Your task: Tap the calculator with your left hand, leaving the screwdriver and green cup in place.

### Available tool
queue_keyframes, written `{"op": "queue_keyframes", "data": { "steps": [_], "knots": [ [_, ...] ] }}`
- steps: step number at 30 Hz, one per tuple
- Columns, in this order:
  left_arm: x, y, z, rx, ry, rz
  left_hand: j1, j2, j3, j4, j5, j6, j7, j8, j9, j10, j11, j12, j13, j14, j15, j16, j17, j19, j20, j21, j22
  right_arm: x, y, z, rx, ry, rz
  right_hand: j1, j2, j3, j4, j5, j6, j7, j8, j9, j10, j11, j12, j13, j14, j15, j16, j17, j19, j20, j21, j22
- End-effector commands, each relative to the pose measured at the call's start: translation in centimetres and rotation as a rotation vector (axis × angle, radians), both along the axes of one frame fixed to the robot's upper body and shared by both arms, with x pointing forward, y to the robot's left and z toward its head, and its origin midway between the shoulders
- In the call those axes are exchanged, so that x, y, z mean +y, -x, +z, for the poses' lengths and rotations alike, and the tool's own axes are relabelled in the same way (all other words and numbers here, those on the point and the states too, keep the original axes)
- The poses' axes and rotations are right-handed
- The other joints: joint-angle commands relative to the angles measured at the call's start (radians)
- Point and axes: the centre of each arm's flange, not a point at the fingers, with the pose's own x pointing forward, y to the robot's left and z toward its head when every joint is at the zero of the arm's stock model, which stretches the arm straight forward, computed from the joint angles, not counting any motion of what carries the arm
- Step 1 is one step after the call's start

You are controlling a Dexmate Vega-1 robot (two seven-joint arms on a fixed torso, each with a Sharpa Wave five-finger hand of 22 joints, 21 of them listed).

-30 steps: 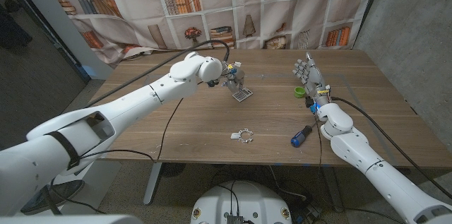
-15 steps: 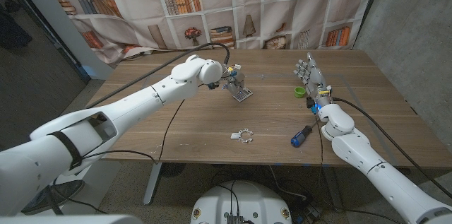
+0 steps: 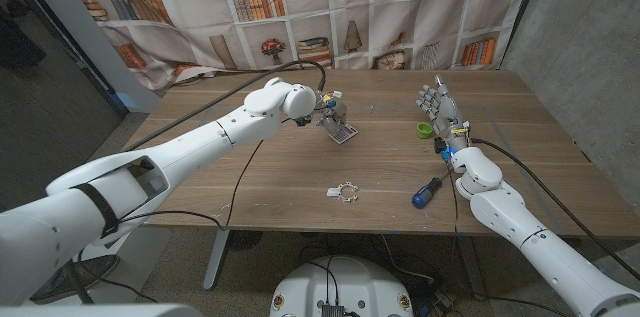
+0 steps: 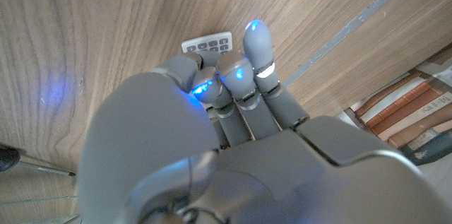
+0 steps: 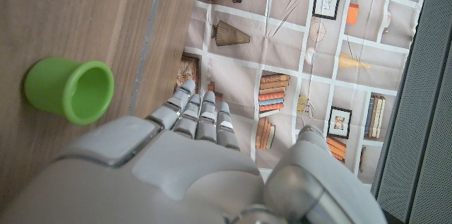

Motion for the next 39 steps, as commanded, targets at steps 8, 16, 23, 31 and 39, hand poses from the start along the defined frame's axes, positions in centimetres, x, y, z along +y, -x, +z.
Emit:
{"op": "queue_keyframes", "data": {
  "steps": [8,16,23,31,39],
  "knots": [
    [-0.79,-0.68,-0.36,0.012,0.002,-0.015,-0.012,0.002,0.021,-0.002,-0.013,0.009,-0.007,0.002,0.003,-0.006,-0.017,0.005,0.009,0.003,-0.003,-0.006,0.003,0.001,-0.069,0.010,-0.003,-0.42,-0.08,-0.18,0.000,-0.008,-0.001,0.001,0.011,0.001,-0.005,-0.002,0.013,0.000,-0.004,0.004,0.010,0.001,-0.003,0.002,0.005,0.002,-0.003,0.002,0.012,-0.017,-0.005,0.005],
    [-0.93,-0.79,-0.47,0.016,0.003,-0.010,-0.016,0.003,0.026,-0.003,-0.017,0.010,-0.007,0.002,0.003,-0.006,-0.018,0.002,0.005,0.001,-0.004,-0.010,0.000,0.001,-0.069,0.010,-0.003,-0.80,0.10,-0.24,0.003,-0.011,-0.010,0.001,0.011,0.001,-0.006,-0.002,0.013,0.000,-0.004,0.004,0.010,0.000,-0.004,0.002,0.005,0.002,-0.004,0.002,0.012,-0.017,-0.007,0.005],
    [-0.60,-0.87,-0.48,0.018,0.008,0.001,-0.021,0.004,0.033,-0.004,-0.023,0.011,-0.006,0.002,0.004,-0.007,-0.015,-0.001,-0.001,0.004,-0.004,-0.008,0.005,-0.001,-0.069,0.011,-0.004,-0.84,-0.11,-0.28,0.011,-0.008,-0.008,0.000,0.012,0.001,-0.006,-0.002,0.014,-0.001,-0.004,0.004,0.010,-0.001,-0.004,0.002,0.005,0.001,-0.004,0.002,0.013,-0.017,-0.008,0.006],
    [-0.32,-0.87,-0.35,0.016,0.010,0.007,-0.025,0.005,0.038,-0.005,-0.028,0.013,-0.006,0.002,0.004,-0.009,-0.015,-0.004,-0.006,0.000,-0.004,-0.015,-0.002,-0.002,-0.069,0.010,-0.004,-0.71,-0.25,-0.20,0.009,-0.010,-0.007,0.000,0.012,0.001,-0.007,-0.002,0.013,-0.001,-0.004,0.004,0.010,-0.002,-0.004,0.002,0.006,0.002,-0.004,0.002,0.013,-0.016,-0.009,0.006],
    [-0.33,-1.09,-0.41,0.022,0.010,0.001,-0.028,0.006,0.043,-0.006,-0.034,0.016,-0.006,0.002,0.005,-0.010,-0.018,-0.002,-0.003,0.003,-0.005,-0.015,-0.001,-0.003,-0.069,0.011,-0.005,-0.52,-0.34,-0.31,0.013,-0.010,-0.008,0.000,0.013,0.001,-0.007,-0.002,0.014,-0.001,-0.004,0.004,0.010,-0.002,-0.005,0.002,0.006,0.002,-0.004,0.002,0.014,-0.016,-0.011,0.006]
  ]
}}
